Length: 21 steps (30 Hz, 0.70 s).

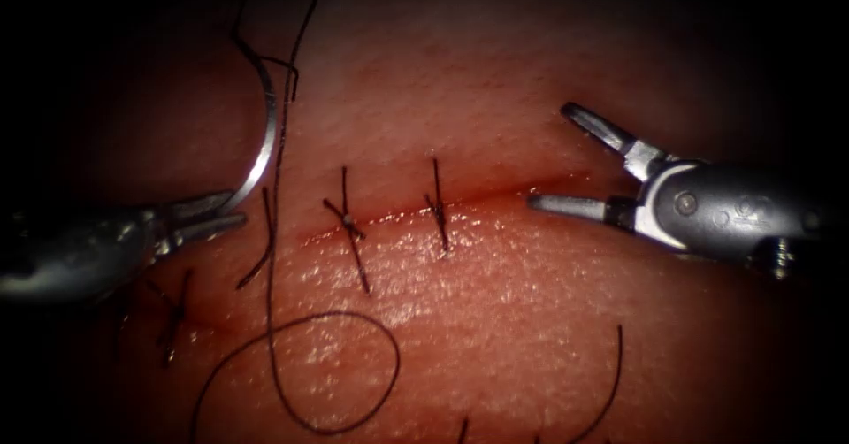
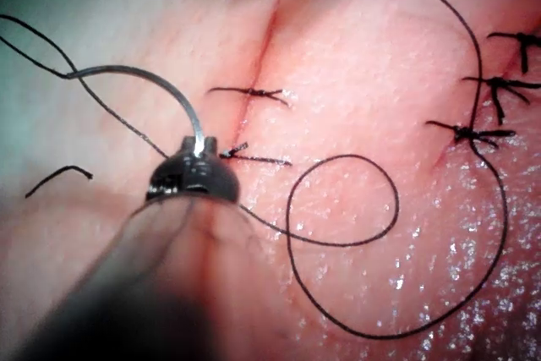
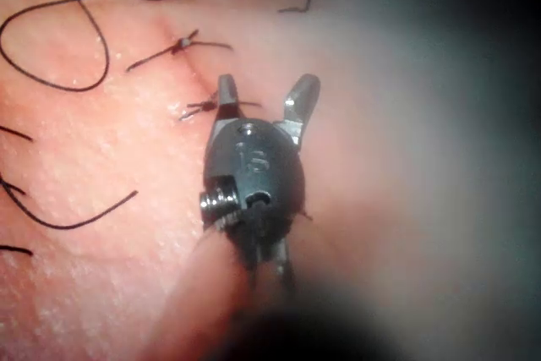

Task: Wound Closure
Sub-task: Hand needle to needle holder on the right

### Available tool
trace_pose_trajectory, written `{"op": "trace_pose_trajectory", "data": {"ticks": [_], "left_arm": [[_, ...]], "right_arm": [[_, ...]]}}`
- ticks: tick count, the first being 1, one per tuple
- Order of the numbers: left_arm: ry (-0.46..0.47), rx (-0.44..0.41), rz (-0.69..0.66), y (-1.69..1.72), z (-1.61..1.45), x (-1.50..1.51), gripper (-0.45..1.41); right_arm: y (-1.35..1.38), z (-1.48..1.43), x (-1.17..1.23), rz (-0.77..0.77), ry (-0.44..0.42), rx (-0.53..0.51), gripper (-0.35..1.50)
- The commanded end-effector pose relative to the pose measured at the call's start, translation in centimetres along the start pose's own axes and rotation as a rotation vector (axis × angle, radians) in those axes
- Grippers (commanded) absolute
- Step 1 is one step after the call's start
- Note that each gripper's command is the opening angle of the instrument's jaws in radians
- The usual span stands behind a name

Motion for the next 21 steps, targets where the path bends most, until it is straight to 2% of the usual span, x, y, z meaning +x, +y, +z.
{"op": "trace_pose_trajectory", "data": {"ticks": [1, 3, 4, 5, 9, 10, 11, 13, 14, 16, 18, 21], "left_arm": [[0.002, 0.002, -0.001, -0.01, 0.08, 0.0, -0.45], [0.012, 0.027, 0.017, 0.07, 0.23, 0.09, -0.45], [0.016, 0.056, 0.029, 0.14, 0.37, 0.17, -0.45], [0.016, 0.056, 0.029, 0.14, 0.37, 0.17, -0.45], [0.022, 0.125, 0.055, 0.37, 0.71, 0.36, -0.45], [0.026, 0.131, 0.053, 0.41, 0.77, 0.39, -0.45], [0.032, 0.139, 0.05, 0.48, 0.86, 0.45, -0.45], [0.03, 0.154, 0.051, 0.53, 0.93, 0.51, -0.45], [0.031, 0.17, 0.064, 0.56, 0.98, 0.54, -0.45], [0.032, 0.178, 0.074, 0.58, 1.0, 0.55, -0.45], [0.018, 0.226, 0.099, 0.63, 1.08, 0.58, -0.45], [-0.001, 0.261, 0.127, 0.67, 1.12, 0.59, -0.45]], "right_arm": [[-0.03, 0.04, 0.04, 0.02, 0.002, -0.005, 0.57], [-0.05, -0.06, 0.11, 0.128, 0.013, -0.027, 0.41], [-0.09, -0.13, 0.18, 0.24, 0.017, -0.051, 0.25], [-0.09, -0.13, 0.18, 0.24, 0.017, -0.051, 0.25], [-0.19, -0.23, 0.31, 0.369, -0.012, -0.128, 0.24], [-0.2, -0.24, 0.33, 0.37, -0.02, -0.145, 0.29], [-0.2, -0.27, 0.36, 0.388, -0.038, -0.184, 0.44], [-0.19, -0.27, 0.36, 0.412, -0.049, -0.222, 0.44], [-0.17, -0.26, 0.36, 0.423, -0.069, -0.25, 0.56], [-0.16, -0.24, 0.36, 0.429, -0.082, -0.268, 0.61], [-0.14, -0.17, 0.36, 0.443, -0.126, -0.299, 0.83], [-0.15, -0.09, 0.36, 0.451, -0.155, -0.326, 0.89]]}}
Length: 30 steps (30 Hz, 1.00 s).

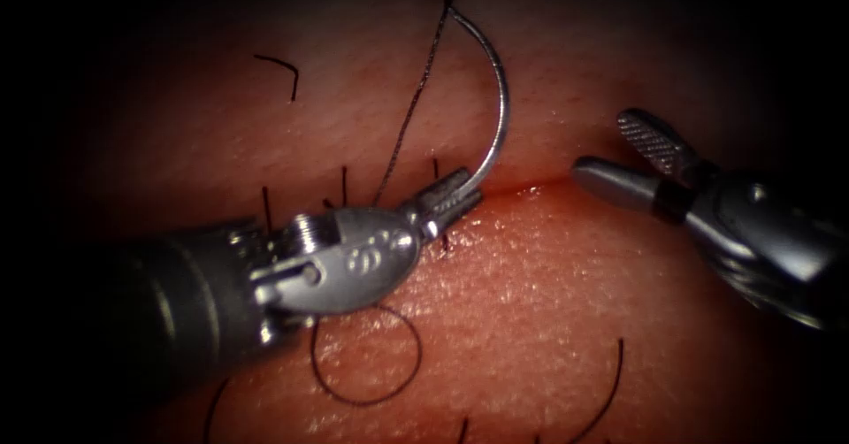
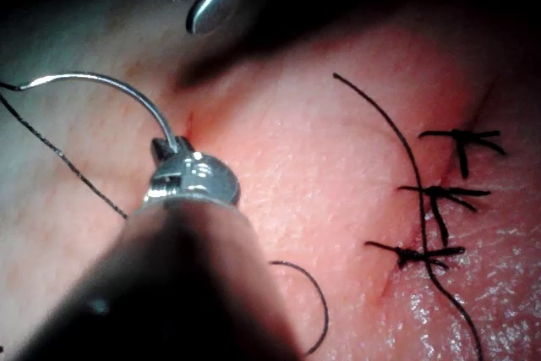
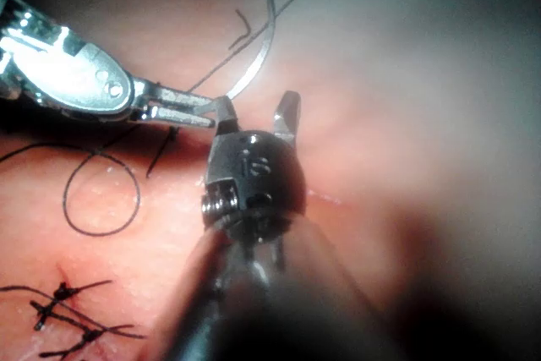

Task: Wound Closure
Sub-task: Hand needle to needle holder on the right

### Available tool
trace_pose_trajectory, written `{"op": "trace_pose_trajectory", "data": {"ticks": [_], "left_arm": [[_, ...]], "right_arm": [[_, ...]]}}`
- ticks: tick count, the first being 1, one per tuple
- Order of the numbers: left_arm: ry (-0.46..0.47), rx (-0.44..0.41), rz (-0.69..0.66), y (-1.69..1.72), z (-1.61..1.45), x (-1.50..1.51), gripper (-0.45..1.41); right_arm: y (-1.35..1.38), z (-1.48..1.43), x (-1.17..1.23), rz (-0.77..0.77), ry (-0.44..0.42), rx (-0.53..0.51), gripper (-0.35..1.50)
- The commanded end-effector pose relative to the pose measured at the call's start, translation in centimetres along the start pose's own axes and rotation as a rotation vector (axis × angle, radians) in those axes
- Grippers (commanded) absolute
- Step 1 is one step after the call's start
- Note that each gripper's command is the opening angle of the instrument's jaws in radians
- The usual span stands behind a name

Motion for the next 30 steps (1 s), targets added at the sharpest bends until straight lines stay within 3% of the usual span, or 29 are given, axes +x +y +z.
{"op": "trace_pose_trajectory", "data": {"ticks": [1, 4, 6, 9, 15, 23, 30], "left_arm": [[-0.014, 0.039, 0.033, 0.05, 0.11, 0.02, -0.45], [-0.031, 0.094, 0.077, 0.1, 0.14, 0.03, -0.45], [-0.058, 0.14, 0.123, 0.13, 0.15, 0.04, -0.45], [-0.073, 0.19, 0.171, 0.13, 0.15, 0.04, -0.45], [-0.08, 0.22, 0.216, 0.14, 0.15, 0.03, -0.45], [-0.079, 0.223, 0.226, 0.17, 0.17, -0.02, -0.45], [-0.081, 0.224, 0.233, 0.19, 0.17, -0.02, -0.45]], "right_arm": [[-0.1, 0.2, 0.01, -0.002, -0.029, -0.033, 0.91], [-0.15, 0.3, -0.03, -0.005, -0.08, -0.067, 0.93], [-0.17, 0.39, -0.06, -0.004, -0.109, -0.098, 1.08], [-0.17, 0.48, -0.05, 0.0, -0.126, -0.122, 1.16], [-0.21, 0.67, 0.11, 0.044, -0.15, -0.167, 1.26], [-0.33, 0.85, 0.25, 0.083, -0.182, -0.163, 1.24], [-0.35, 1.0, 0.28, 0.092, -0.182, -0.182, 1.03]]}}
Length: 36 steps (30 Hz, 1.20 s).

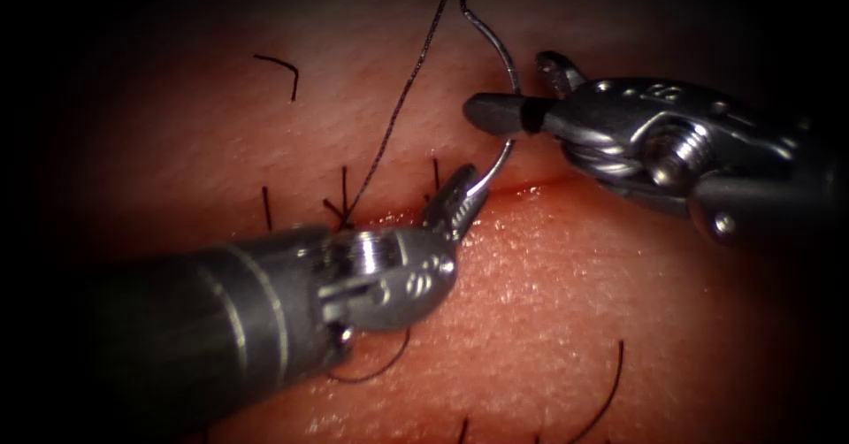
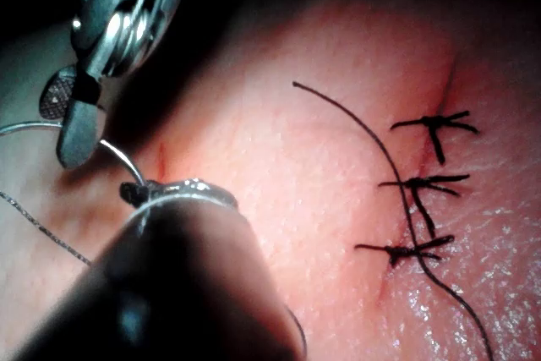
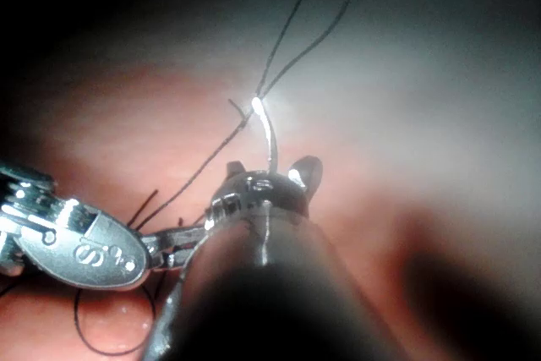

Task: Wound Closure
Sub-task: Hand needle to needle holder on the right, then pass needle back to left hand with needle facing straight on

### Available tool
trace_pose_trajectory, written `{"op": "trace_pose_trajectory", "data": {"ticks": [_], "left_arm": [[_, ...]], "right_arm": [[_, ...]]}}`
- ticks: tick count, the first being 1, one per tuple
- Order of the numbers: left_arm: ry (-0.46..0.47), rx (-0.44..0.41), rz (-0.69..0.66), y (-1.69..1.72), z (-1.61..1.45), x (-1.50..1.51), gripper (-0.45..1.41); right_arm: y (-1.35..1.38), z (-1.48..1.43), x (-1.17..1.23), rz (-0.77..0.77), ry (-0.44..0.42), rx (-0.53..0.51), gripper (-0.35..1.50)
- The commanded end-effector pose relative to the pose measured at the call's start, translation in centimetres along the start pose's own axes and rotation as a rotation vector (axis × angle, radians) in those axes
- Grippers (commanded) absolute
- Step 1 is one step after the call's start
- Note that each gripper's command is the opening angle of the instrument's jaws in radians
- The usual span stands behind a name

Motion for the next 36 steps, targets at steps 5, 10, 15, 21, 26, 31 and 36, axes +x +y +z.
{"op": "trace_pose_trajectory", "data": {"ticks": [5, 10, 15, 21, 26, 31, 36], "left_arm": [[0.001, 0.001, 0.012, 0.02, 0.07, 0.02, -0.45], [0.024, -0.012, 0.021, -0.05, 0.09, 0.03, -0.16], [0.151, -0.102, -0.114, -0.11, 0.03, 0.08, 0.69], [0.394, -0.555, -0.46, -0.12, -0.18, 0.12, 0.71], [0.507, -0.788, -0.63, -0.2, -0.27, 0.15, 0.76], [0.522, -0.817, -0.658, -0.36, -0.19, 0.19, 0.78], [0.52, -0.818, -0.745, -0.41, 0.06, 0.23, 0.79]], "right_arm": [[-0.03, 0.2, 0.15, 0.016, 0.026, 0.028, -0.35], [-0.01, 0.15, 0.17, -0.012, 0.06, 0.039, -0.35], [0.07, 0.07, 0.18, -0.021, 0.091, 0.092, -0.35], [0.33, 0.02, 0.14, -0.162, 0.196, 0.304, -0.35], [0.56, -0.08, 0.04, -0.378, 0.266, 0.474, -0.35], [0.72, -0.11, -0.08, -0.412, 0.325, 0.597, -0.35], [0.74, -0.1, -0.13, -0.413, 0.41, 0.722, -0.35]]}}
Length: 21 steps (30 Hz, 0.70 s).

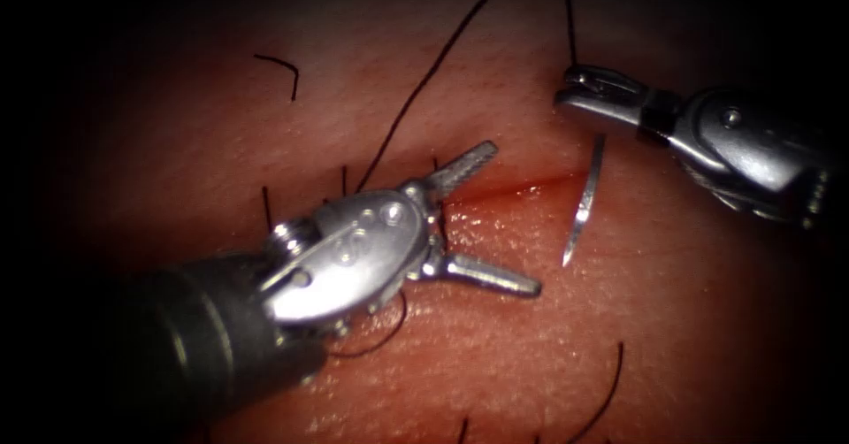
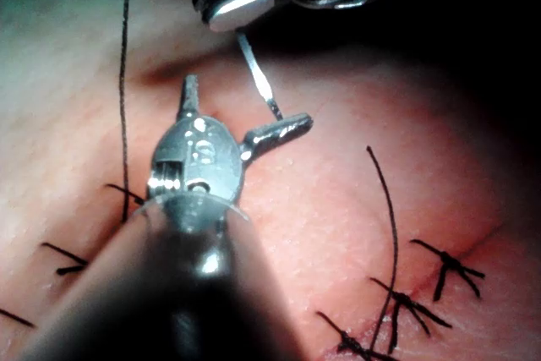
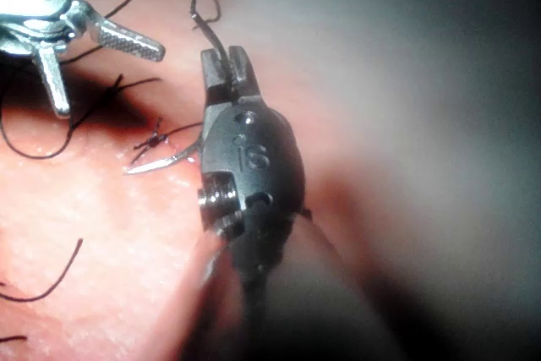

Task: Wound Closure
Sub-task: Pass needle back to left hand with needle facing straight on

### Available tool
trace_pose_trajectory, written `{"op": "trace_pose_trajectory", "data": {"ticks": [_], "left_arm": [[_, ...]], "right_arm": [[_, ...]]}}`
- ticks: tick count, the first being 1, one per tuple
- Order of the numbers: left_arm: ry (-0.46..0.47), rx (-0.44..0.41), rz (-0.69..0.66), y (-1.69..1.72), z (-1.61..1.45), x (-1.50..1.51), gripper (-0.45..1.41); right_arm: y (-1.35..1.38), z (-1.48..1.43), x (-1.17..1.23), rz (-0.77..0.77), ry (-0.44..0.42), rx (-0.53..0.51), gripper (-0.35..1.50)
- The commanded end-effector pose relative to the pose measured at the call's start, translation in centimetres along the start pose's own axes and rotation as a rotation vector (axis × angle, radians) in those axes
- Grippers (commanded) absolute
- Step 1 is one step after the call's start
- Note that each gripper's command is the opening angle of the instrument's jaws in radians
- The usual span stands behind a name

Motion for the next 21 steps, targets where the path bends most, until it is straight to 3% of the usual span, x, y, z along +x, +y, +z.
{"op": "trace_pose_trajectory", "data": {"ticks": [1, 6, 13, 21], "left_arm": [[0.002, 0.004, -0.022, -0.07, 0.11, -0.03, 0.79], [0.03, -0.024, -0.136, -0.22, 0.27, -0.16, 0.88], [0.034, -0.059, -0.239, -0.31, 0.28, -0.27, 0.81], [0.061, -0.156, -0.349, -0.3, 0.31, -0.27, 0.78]], "right_arm": [[0.02, 0.09, -0.03, 0.0, 0.034, 0.031, -0.35], [0.03, 0.1, 0.0, -0.006, 0.151, 0.157, -0.35], [0.03, 0.12, 0.06, -0.073, 0.212, 0.181, -0.35], [-0.03, 0.18, 0.1, -0.126, 0.248, 0.199, -0.35]]}}
